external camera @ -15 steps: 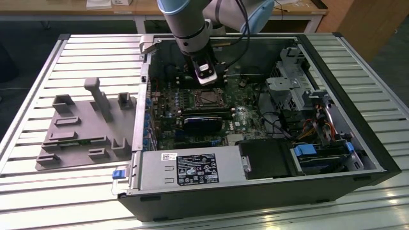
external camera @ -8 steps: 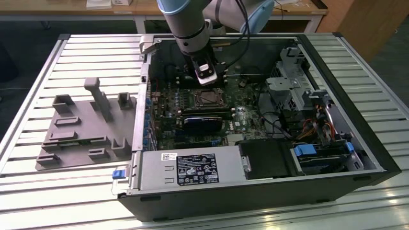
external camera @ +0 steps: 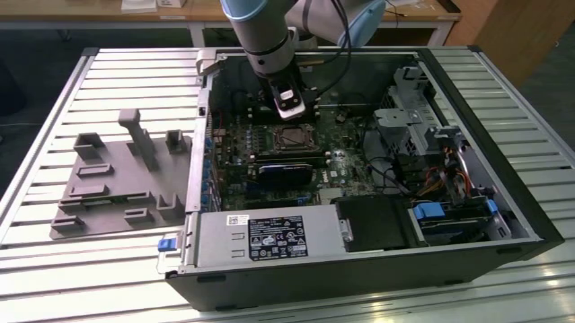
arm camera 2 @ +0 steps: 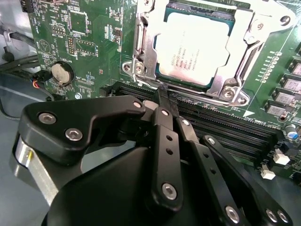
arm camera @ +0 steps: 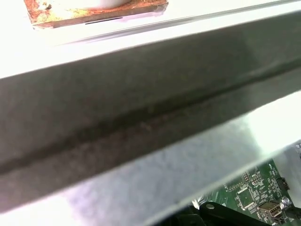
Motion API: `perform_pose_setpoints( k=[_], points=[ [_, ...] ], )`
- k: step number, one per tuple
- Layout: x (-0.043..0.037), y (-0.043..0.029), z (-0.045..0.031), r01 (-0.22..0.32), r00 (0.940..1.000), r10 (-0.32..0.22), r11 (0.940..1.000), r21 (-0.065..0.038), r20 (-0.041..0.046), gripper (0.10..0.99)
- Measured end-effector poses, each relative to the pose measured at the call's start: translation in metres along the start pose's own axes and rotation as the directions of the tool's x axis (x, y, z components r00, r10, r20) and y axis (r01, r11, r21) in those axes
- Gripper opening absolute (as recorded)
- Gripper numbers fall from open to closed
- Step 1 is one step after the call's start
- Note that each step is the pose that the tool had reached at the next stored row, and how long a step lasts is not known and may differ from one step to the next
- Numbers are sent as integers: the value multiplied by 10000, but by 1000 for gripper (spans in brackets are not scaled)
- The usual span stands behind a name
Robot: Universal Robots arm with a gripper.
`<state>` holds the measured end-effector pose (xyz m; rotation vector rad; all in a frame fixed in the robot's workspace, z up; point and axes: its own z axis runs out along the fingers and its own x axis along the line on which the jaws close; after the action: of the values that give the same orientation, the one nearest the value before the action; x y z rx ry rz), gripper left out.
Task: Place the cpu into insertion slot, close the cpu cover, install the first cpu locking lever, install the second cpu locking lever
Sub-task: 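Install the first cpu locking lever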
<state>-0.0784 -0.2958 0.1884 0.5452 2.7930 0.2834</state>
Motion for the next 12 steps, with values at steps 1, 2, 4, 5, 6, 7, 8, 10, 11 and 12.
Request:
perform_pose_setpoints(
  k=[1,2,4,5,6,7,8,10,11,12],
  points=[
    [0,0,0,0,10000,0,10000,-1,0,106],
    [0,0,0,0,10000,0,10000,-1,0,106],
    [-2,0,1,1,10000,-1,10000,-2,-1,106],
    [-5,1,1,2,10000,-2,10000,-1,-2,106],
    [-10,3,3,1,10000,-1,10000,0,-1,106],
    [-17,6,6,1,10000,-1,10000,-2,0,106],
    [-23,8,8,1,10000,-1,10000,-2,0,106],
    [-33,11,11,1,10000,-1,10000,-2,0,106],
    [-38,12,13,0,10000,0,10000,-3,0,106],
    [-42,13,14,1,10000,-1,10000,-4,0,106]
  ],
)
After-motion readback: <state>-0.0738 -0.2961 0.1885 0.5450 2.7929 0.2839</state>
